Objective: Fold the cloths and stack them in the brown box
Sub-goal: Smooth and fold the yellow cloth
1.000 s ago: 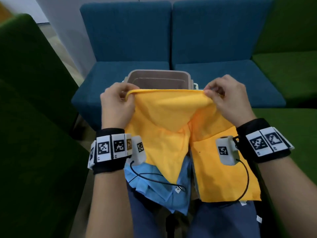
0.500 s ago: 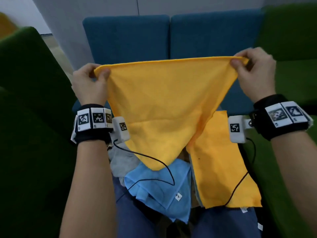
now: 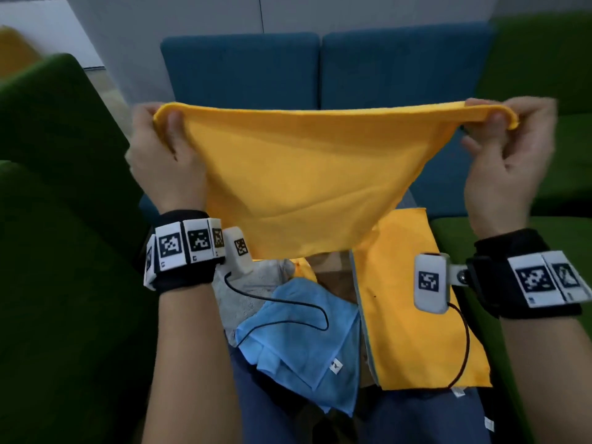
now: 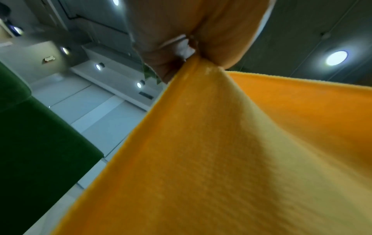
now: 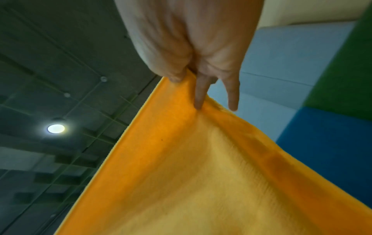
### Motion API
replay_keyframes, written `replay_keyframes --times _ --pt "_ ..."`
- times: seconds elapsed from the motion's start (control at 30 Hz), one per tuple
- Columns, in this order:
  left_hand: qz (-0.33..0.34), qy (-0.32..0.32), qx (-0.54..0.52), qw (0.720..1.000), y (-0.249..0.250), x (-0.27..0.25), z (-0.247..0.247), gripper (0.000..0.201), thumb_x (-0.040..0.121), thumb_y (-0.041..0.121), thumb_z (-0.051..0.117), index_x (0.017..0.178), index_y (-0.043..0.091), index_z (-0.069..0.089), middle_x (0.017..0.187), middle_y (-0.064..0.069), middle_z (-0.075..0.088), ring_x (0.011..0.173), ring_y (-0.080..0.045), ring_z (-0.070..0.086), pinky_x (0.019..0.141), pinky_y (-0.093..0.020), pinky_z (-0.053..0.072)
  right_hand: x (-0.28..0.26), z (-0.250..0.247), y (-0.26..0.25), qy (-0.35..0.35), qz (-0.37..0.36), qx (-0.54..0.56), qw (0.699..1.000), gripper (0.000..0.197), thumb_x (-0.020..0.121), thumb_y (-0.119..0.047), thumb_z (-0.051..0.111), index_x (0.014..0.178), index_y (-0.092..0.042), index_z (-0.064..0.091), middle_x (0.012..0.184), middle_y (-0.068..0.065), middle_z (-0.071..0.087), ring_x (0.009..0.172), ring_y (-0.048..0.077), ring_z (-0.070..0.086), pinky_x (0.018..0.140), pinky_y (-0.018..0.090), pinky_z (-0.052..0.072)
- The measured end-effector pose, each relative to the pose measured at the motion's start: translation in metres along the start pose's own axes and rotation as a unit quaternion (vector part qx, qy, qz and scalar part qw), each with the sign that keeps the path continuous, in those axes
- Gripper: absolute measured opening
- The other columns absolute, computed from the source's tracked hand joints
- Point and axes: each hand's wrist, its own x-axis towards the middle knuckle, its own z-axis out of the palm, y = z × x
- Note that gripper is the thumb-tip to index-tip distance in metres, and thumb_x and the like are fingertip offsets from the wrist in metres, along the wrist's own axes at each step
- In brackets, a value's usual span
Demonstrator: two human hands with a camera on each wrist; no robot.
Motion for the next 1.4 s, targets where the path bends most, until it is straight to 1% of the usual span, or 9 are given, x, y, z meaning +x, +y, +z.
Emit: replay_keyframes --times 0.2,0.33,0.43,0.6,0.77,0.9,1.0,1.2,1.4 --pt "0.069 0.014 -0.037 0.997 0.019 0.01 -0.015 0.041 0.101 0.03 0.044 0.1 -0.008 0.06 0.073 0.024 0.037 0.07 0.021 0.047 0.065 0.0 0.031 0.01 -0.011 0.0 0.117 -0.099 -0.079 0.985 0.008 0.103 -0.024 0.046 0.096 -0.023 0.045 0.086 -0.007 0.049 0.079 0.002 0.05 0.074 0.02 0.041" --pt "0.077 -0.01 -0.019 0.997 0.017 0.019 -0.004 0.043 0.101 0.035 0.042 0.1 -0.004 0.06 0.073 0.024 0.037 0.067 0.017 0.047 0.064 0.0 0.031 0.03 -0.011 0.007 0.134 -0.1 -0.103 0.981 0.013 0.103 -0.032 0.048 0.095 -0.022 0.048 0.086 0.003 0.053 0.078 0.011 0.054 0.072 0.029 0.044" --pt "0.059 -0.022 0.04 0.997 0.014 0.027 0.012 0.044 0.102 0.042 0.039 0.106 0.003 0.061 0.078 0.013 0.049 0.069 0.002 0.044 0.063 -0.001 0.029 0.044 -0.004 0.012 0.14 -0.075 -0.139 0.977 0.014 0.101 -0.037 0.049 0.091 -0.027 0.048 0.081 -0.009 0.054 0.076 0.012 0.057 0.073 0.033 0.048" --pt "0.028 -0.103 0.043 0.993 -0.02 0.025 0.053 0.028 0.095 0.031 0.052 0.097 0.006 0.065 0.083 0.003 0.052 0.076 -0.009 0.045 0.067 -0.021 0.033 0.041 0.011 0.058 0.052 0.059 -0.222 0.972 0.024 0.09 -0.029 0.051 0.095 -0.009 0.063 0.082 -0.003 0.058 0.073 0.006 0.052 0.069 0.016 0.04" --pt "-0.065 -0.184 0.05 0.98 -0.071 -0.015 0.071 0.018 0.089 0.021 0.062 0.097 0.009 0.072 0.096 -0.009 0.064 0.087 -0.029 0.06 0.081 -0.03 0.043 0.005 0.006 0.11 -0.041 0.163 -0.227 0.959 0.009 0.089 -0.026 0.056 0.09 -0.02 0.062 0.082 0.001 0.064 0.08 0.019 0.061 0.082 0.039 0.052" --pt "-0.115 -0.249 0.058 0.96 -0.104 -0.065 0.061 0.01 0.09 0.021 0.062 0.092 0.016 0.07 0.09 -0.008 0.069 0.075 -0.026 0.066 0.076 -0.037 0.053 -0.033 -0.017 0.126 -0.101 0.211 -0.223 0.946 0.01 0.095 -0.013 0.055 0.094 -0.017 0.064 0.089 0.004 0.069 0.078 0.009 0.067 0.073 0.02 0.053" --pt "-0.171 -0.322 0.034 0.93 -0.125 -0.111 0.045 0.009 0.09 0.013 0.063 0.082 0.017 0.065 0.077 -0.007 0.069 0.055 -0.01 0.066 0.063 -0.033 0.057 -0.063 -0.041 0.134 -0.15 0.255 -0.212 0.932 0.016 0.093 -0.003 0.053 0.093 -0.013 0.065 0.086 0.004 0.071 0.077 0.0 0.069 0.077 0.019 0.055" --pt "-0.208 -0.422 0.071 0.879 -0.147 -0.173 0.021 0.004 0.084 0.011 0.071 0.084 0.011 0.067 0.087 -0.005 0.065 0.076 -0.02 0.06 0.072 -0.026 0.047 -0.107 -0.079 0.132 -0.212 0.265 -0.31 0.888 0.011 0.084 -0.005 0.061 0.085 -0.014 0.069 0.093 0.008 0.064 0.079 0.026 0.063 0.078 0.038 0.052" --pt "-0.229 -0.442 0.074 0.864 -0.143 -0.182 0.021 0.019 0.073 0.005 0.075 0.064 0.011 0.059 0.086 -0.003 0.057 0.063 -0.012 0.053 0.058 -0.015 0.043 -0.129 -0.083 0.132 -0.23 0.309 -0.374 0.843 0.013 0.082 0.0 0.056 0.08 -0.009 0.066 0.095 0.011 0.054 0.083 0.025 0.052 0.079 0.029 0.038"
